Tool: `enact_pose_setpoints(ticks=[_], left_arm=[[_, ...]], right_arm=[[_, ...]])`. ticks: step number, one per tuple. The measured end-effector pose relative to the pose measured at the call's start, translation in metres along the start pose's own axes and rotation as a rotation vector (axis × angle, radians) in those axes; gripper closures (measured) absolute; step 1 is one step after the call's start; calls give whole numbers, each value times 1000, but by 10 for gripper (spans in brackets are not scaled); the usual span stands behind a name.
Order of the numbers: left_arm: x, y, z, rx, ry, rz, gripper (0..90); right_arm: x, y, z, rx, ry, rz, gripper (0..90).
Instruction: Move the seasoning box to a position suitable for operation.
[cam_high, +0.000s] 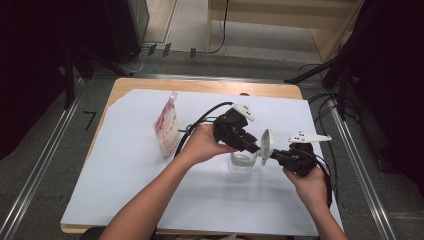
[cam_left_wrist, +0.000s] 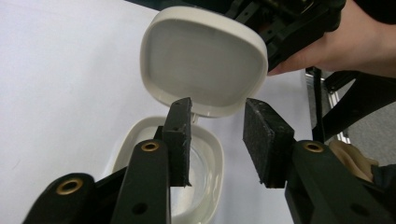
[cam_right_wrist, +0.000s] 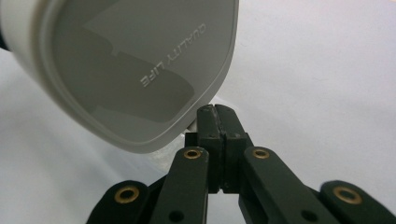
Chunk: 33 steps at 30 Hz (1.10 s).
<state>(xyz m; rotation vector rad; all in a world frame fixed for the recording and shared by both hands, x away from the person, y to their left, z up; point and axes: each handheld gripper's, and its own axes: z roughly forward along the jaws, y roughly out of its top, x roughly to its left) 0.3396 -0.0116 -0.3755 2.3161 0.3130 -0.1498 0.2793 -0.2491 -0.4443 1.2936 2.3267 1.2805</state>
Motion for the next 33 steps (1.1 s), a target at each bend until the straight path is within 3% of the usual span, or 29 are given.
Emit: enact_pose_setpoints(ticks=[4,8,14,19,26,33], left_arm=[[-2,-4,-8,-10,17,4,598],[-6,-10,-16,-27,12,15,599],[-6,-27,-24,-45,11,-20,609],[-7,-38,-30,-38,20,-44,600],[-8,-51,-38,-25,53,-99,527],[-9,-68,-48,-19,85,-139,495]], right_arm=[[1,-2,-5,-6,8,4,866],[-1,-5,-10,-17,24,5,783],[-4,-10,-16,-12,24,-8,684],[-5,-13,-17,-24,22,-3,539],[-6,-14,-16,-10,45,-10,521],[-7,-15,-15,-8,40,-51,538]])
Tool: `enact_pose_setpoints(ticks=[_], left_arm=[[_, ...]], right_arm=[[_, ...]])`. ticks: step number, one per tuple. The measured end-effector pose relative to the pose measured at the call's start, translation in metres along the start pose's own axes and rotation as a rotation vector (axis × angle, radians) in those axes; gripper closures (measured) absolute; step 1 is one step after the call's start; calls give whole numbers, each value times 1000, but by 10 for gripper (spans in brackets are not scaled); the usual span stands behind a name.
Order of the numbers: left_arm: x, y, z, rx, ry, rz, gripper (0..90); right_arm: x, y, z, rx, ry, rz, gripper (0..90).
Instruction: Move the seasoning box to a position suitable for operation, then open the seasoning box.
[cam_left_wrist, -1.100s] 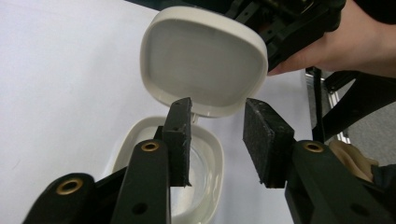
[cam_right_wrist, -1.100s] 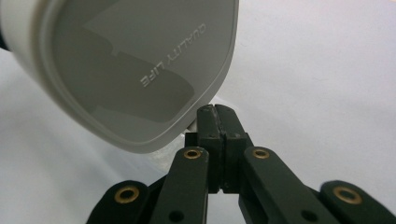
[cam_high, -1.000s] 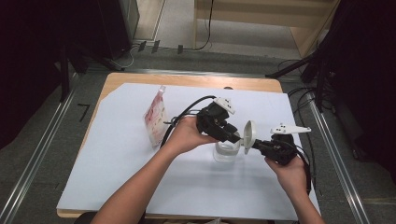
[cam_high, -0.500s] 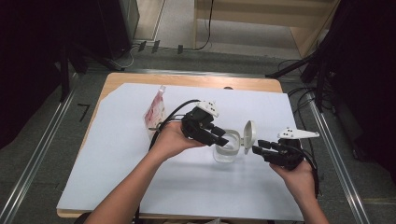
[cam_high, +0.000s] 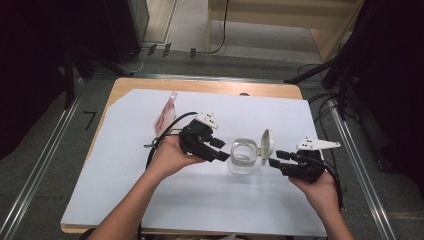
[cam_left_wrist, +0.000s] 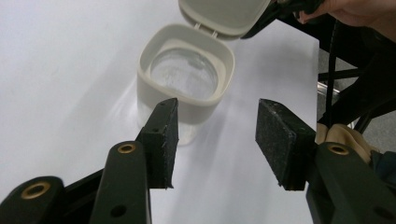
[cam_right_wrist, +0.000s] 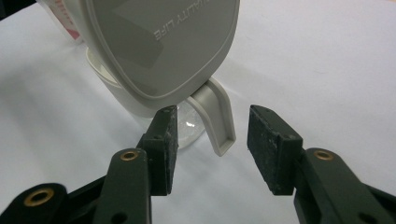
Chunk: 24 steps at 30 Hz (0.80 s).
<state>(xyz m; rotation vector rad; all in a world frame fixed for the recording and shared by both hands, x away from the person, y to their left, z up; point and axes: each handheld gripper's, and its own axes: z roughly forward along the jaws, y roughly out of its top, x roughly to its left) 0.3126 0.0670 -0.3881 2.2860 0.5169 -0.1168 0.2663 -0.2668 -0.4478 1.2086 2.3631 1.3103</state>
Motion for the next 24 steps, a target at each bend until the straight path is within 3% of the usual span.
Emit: enact_pose_setpoints(ticks=[3,11,24], left_arm=[[2,-8,-5,-20,11,-17,472],[4,-24,-21,-9,62,-37,439],[3,-48,-45,-31,90,-89,436]], right_arm=[[-1,0,1,8,3,-5,535],[-2,1,3,20,15,-29,501],[-4,4,8,32,16,-44,490]])
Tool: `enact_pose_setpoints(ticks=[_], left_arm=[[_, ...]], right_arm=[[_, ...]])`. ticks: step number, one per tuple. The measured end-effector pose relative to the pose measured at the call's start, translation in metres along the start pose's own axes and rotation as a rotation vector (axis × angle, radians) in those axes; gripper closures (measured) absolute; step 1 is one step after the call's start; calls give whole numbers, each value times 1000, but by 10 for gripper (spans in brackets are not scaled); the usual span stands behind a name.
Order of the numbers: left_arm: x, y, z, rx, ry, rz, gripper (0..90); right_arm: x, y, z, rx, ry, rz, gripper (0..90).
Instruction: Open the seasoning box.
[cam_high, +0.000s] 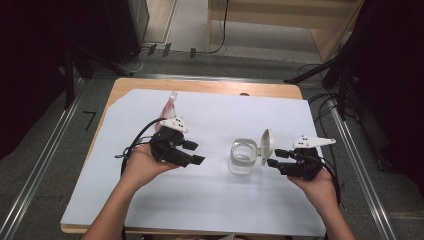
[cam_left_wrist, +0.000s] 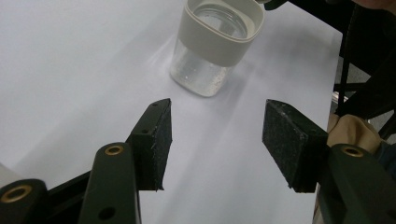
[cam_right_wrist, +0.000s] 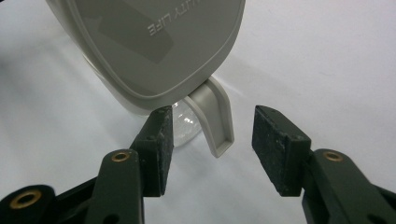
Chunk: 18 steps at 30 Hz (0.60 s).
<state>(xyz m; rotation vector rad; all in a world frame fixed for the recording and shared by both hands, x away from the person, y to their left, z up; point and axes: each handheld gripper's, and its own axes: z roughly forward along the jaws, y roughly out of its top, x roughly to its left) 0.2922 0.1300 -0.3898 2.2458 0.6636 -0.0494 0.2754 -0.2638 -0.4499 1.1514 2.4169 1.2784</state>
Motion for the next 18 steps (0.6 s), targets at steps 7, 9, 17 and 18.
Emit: enact_pose_setpoints(ticks=[7,9,17,18], left_arm=[[3,-9,-10,3,20,-19,438],[3,-12,-13,-1,29,-24,438],[8,-27,-30,-16,48,-65,445],[8,-29,-32,-14,54,-66,449]], right_arm=[[-3,1,1,2,3,-1,482],[-3,1,1,6,4,5,475],[-7,2,2,2,12,3,467],[-7,2,2,3,12,3,467]])
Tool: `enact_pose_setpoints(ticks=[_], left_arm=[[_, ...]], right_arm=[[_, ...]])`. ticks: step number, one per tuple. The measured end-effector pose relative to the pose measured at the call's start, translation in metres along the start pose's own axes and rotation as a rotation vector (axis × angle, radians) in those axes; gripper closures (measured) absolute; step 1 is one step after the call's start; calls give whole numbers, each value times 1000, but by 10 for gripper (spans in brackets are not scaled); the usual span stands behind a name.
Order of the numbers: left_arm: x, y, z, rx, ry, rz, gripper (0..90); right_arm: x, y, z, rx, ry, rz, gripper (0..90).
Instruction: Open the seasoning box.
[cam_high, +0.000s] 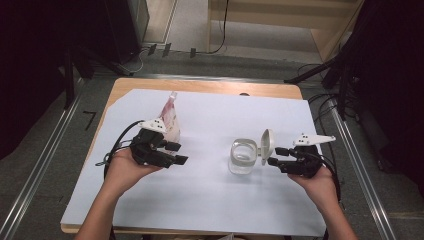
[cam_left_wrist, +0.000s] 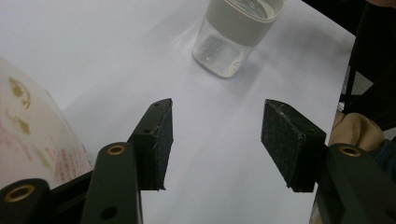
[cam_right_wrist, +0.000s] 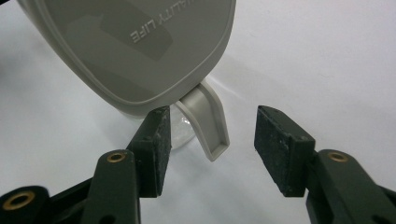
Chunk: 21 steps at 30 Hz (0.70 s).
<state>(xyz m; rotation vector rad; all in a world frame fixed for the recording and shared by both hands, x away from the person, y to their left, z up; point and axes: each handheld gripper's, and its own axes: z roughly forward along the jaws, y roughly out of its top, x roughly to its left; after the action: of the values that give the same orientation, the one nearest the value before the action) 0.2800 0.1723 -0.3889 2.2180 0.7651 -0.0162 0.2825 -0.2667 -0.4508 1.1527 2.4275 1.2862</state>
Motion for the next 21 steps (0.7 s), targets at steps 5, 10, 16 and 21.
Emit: enact_pose_setpoints(ticks=[5,10,16,21], left_arm=[[-4,-4,-9,9,19,0,443],[-5,-9,-22,-7,33,-11,440],[4,-21,-41,-31,65,-54,439],[14,-30,-52,-49,119,-103,436]], right_arm=[[-1,0,-1,1,-2,0,467],[-2,0,-2,-2,-5,8,466],[-3,1,-1,-6,-2,6,467],[-2,2,0,-3,-1,4,466]])
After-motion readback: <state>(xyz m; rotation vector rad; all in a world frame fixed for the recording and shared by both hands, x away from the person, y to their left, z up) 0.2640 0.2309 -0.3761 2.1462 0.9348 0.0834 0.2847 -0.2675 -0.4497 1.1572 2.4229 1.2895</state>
